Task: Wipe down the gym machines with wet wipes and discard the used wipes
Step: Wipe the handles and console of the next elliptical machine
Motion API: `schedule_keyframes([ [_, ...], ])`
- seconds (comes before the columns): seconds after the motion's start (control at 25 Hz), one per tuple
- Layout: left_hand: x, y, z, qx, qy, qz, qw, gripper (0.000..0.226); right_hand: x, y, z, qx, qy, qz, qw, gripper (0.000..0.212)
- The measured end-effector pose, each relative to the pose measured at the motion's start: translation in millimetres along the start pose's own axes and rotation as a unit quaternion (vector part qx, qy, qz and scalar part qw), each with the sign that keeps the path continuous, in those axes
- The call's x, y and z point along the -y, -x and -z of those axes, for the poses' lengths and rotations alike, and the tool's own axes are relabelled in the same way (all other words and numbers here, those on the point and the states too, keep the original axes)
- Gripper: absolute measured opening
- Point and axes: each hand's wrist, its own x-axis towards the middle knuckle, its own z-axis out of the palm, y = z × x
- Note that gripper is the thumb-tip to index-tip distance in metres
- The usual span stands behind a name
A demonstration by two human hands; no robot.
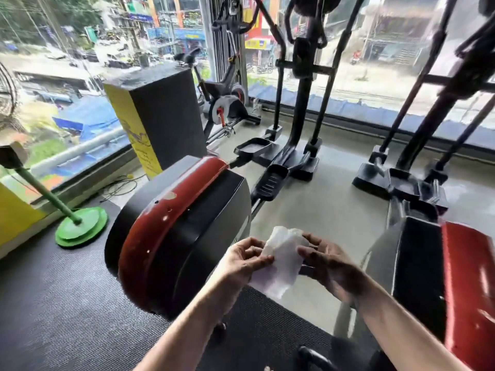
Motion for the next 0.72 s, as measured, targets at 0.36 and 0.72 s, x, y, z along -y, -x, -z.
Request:
schedule_keyframes([
  [0.36,-21,-133,20,-0.002,-0.003,0.070,0.998,0.031,21,-98,26,-0.227,0.015,0.024,0.974,0.047],
  [0.72,-63,-282,8,0.100,0.010,0.119,0.988,0.050,90,-187,97,-0.255,0.071,-0.017,0.964,0.079],
])
